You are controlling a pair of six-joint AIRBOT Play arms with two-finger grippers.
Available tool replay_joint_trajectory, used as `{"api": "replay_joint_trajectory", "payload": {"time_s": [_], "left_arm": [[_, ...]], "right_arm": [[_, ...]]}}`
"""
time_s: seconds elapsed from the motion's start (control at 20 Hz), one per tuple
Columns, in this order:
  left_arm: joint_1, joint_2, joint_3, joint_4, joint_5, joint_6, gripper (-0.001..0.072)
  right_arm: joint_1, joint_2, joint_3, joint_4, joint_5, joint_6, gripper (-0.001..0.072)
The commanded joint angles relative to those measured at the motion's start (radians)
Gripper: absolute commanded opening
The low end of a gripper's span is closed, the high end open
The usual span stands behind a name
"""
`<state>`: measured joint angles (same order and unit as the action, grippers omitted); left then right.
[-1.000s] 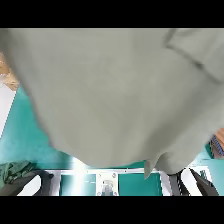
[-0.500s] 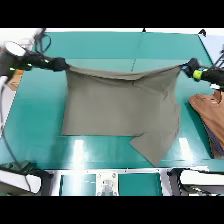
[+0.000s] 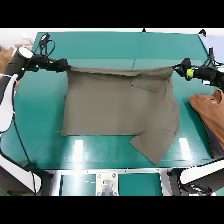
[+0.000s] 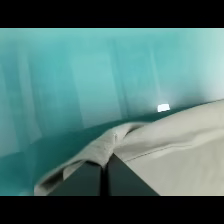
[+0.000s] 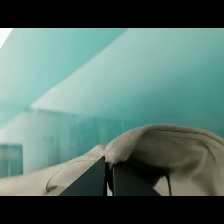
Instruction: Fold the shirts.
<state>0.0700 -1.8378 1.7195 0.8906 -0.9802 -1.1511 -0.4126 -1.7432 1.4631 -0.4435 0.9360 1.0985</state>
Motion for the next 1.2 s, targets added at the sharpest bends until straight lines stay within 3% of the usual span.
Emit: {"api": "replay_joint_trajectory", "payload": {"time_s": [0.0, 0.25, 0.55, 0.85, 0.9, 0.95, 1.0, 1.05, 1.1, 1.15], "left_arm": [[0.011, -0.006, 0.021, 0.109, -0.207, -0.053, 0.0027], [0.011, -0.007, 0.015, 0.188, -0.387, -0.109, 0.0027], [-0.012, -0.007, -0.133, 0.195, -0.394, -0.134, 0.0027], [-0.042, -0.007, -0.15, 0.202, -0.364, -0.152, 0.0027], [-0.042, -0.007, -0.15, 0.202, -0.364, -0.161, 0.0028], [-0.042, -0.007, -0.15, 0.201, -0.369, -0.167, 0.0028], [-0.042, -0.007, -0.149, 0.201, -0.379, -0.19, 0.0054], [-0.042, -0.006, -0.145, 0.202, -0.401, -0.211, 0.0335], [-0.037, -0.006, -0.134, 0.203, -0.434, -0.232, 0.0447], [-0.027, -0.004, -0.119, 0.203, -0.475, -0.241, 0.0448]], "right_arm": [[-0.033, 0.02, 0.026, -0.163, 0.133, 0.049, 0.0017], [-0.036, 0.033, -0.069, -0.336, 0.2, 0.077, 0.0017], [-0.036, 0.033, -0.15, -0.53, 0.232, 0.148, 0.0017], [-0.025, 0.032, -0.152, -0.537, 0.216, 0.161, 0.002], [-0.023, 0.032, -0.151, -0.537, 0.208, 0.172, 0.0038], [-0.021, 0.032, -0.15, -0.536, 0.204, 0.184, 0.0108], [-0.021, 0.032, -0.145, -0.533, 0.209, 0.197, 0.0227], [-0.022, 0.033, -0.13, -0.534, 0.23, 0.218, 0.0287], [-0.029, 0.034, -0.104, -0.534, 0.27, 0.234, 0.0286], [-0.038, 0.041, -0.082, -0.536, 0.311, 0.245, 0.0286]]}}
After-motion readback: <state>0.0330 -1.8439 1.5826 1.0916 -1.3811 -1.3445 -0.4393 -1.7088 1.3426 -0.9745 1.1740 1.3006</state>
